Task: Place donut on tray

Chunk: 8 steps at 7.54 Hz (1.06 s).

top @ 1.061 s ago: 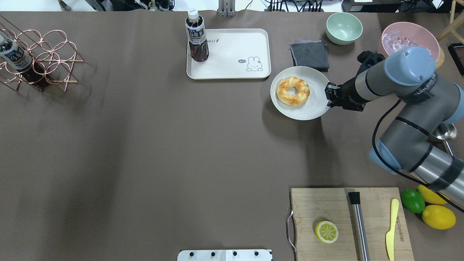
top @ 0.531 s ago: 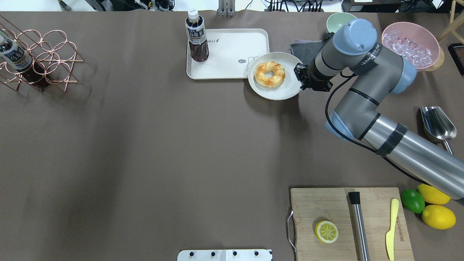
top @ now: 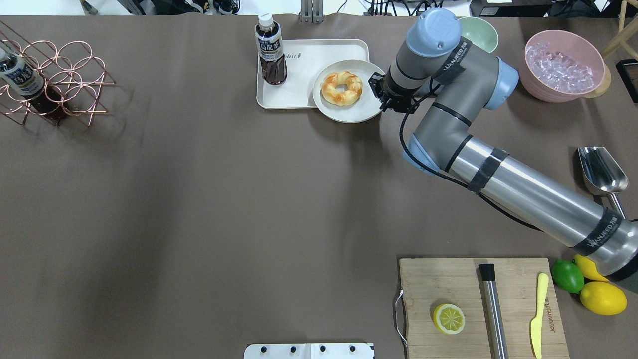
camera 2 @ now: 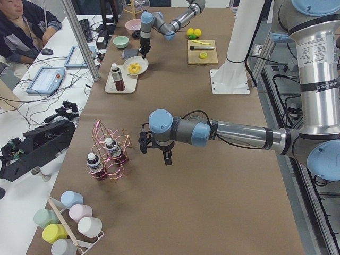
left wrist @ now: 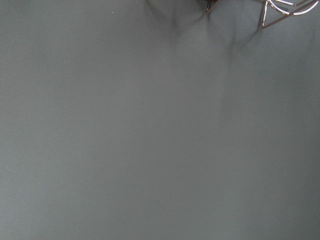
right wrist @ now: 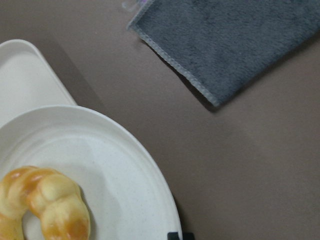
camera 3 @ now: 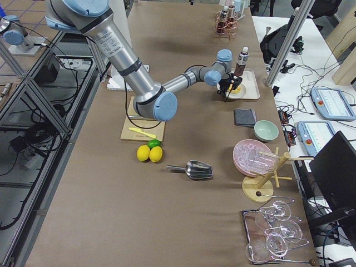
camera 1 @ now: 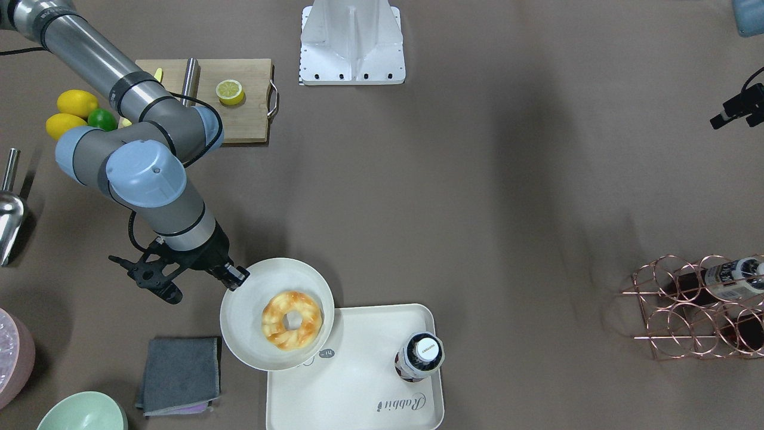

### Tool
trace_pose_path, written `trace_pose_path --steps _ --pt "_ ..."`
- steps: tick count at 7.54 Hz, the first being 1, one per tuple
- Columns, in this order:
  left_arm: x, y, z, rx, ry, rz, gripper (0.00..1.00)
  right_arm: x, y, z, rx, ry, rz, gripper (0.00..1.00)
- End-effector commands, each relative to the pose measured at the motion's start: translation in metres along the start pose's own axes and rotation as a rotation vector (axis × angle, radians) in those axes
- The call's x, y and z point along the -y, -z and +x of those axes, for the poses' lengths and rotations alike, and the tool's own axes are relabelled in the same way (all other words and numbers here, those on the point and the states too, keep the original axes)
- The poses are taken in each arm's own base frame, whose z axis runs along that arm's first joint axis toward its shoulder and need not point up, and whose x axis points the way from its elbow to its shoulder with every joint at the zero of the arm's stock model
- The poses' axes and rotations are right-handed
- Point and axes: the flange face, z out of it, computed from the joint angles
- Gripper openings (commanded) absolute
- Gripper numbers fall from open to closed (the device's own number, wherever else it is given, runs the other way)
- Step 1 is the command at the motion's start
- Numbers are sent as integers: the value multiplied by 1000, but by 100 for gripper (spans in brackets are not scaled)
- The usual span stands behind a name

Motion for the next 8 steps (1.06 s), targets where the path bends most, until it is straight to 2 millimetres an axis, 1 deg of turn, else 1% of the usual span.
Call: trace_pose_path --steps 1,4,5,6,7,8 --pt "-3 -2 -4 3 8 -4 98 0 -11 -43 -18 -53 34 0" --pt "-4 -2 -5 4 10 -6 98 4 -19 -91 -32 -70 71 0" --pt "-3 -2 -5 2 9 -5 98 10 -30 -92 -1 -77 83 0" --pt "-3 -2 -5 2 10 -5 98 11 -31 -100 6 -90 96 0" --pt "-2 -1 -3 1 7 -4 98 9 -33 -102 4 -88 102 0" --pt "-2 -1 -3 -1 8 -5 98 8 -32 -102 6 -87 105 67"
